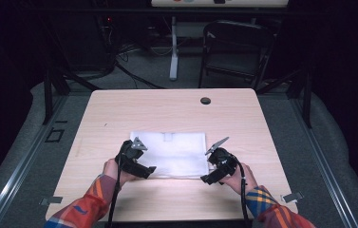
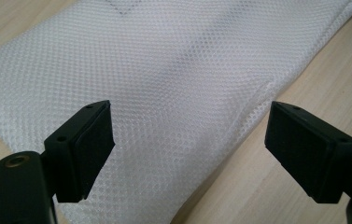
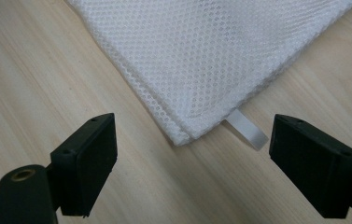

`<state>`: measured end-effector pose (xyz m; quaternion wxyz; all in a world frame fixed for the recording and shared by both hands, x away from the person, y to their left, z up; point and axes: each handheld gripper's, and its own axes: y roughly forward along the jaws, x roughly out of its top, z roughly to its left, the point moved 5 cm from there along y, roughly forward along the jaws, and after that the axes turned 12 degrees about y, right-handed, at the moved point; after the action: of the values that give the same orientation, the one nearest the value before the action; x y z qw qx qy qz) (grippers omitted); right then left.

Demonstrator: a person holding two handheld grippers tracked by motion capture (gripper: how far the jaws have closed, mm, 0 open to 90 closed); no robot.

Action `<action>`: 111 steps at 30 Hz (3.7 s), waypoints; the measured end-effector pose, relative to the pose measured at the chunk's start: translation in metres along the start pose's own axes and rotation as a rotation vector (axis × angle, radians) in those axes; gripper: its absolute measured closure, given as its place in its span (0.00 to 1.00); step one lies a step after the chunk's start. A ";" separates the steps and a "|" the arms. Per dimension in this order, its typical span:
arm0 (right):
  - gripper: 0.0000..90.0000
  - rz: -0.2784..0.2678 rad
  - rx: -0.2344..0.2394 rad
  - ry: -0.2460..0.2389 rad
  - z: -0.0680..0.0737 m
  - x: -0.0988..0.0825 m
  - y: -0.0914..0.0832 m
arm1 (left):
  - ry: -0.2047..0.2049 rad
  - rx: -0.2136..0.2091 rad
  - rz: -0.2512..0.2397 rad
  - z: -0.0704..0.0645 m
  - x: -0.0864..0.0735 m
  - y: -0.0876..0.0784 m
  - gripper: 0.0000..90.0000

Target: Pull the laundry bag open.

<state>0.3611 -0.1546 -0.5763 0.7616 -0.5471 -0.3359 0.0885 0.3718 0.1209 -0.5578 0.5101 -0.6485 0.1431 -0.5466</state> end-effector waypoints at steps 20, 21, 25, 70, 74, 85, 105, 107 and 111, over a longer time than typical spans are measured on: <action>0.17 0.012 0.006 -0.026 0.006 0.001 0.004 | 0.143 -0.116 0.095 -0.024 0.006 0.038 0.55; 0.17 0.012 0.006 -0.026 0.006 0.001 0.004 | 0.150 -0.126 0.097 -0.025 0.007 0.039 0.57; 0.18 0.008 0.011 -0.020 0.006 0.001 0.003 | 0.179 -0.137 0.115 -0.027 0.008 0.045 0.64; 1.00 -0.051 0.037 -0.162 0.049 0.008 0.014 | 0.272 -0.014 -0.023 -0.022 0.025 0.025 0.97; 1.00 -0.069 -0.005 -0.184 0.050 0.013 0.024 | 0.277 -0.015 -0.033 -0.022 0.027 0.024 0.97; 1.00 -0.114 -0.062 -0.167 0.037 0.020 0.038 | 0.303 -0.040 -0.028 -0.026 0.032 0.029 0.97; 1.00 -0.078 -0.062 -0.145 0.033 0.017 0.044 | 0.261 -0.036 -0.032 -0.029 0.037 0.023 0.97; 1.00 -0.071 -0.056 -0.143 0.033 0.016 0.044 | 0.257 -0.044 -0.029 -0.029 0.038 0.020 0.97; 1.00 -0.057 -0.052 -0.151 0.034 0.014 0.042 | 0.240 -0.036 -0.028 -0.030 0.040 0.017 0.97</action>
<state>0.3608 -0.1056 -0.6024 0.7218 -0.5487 -0.4100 0.0990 0.3669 0.0688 -0.5524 0.4700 -0.5895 0.2038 -0.6246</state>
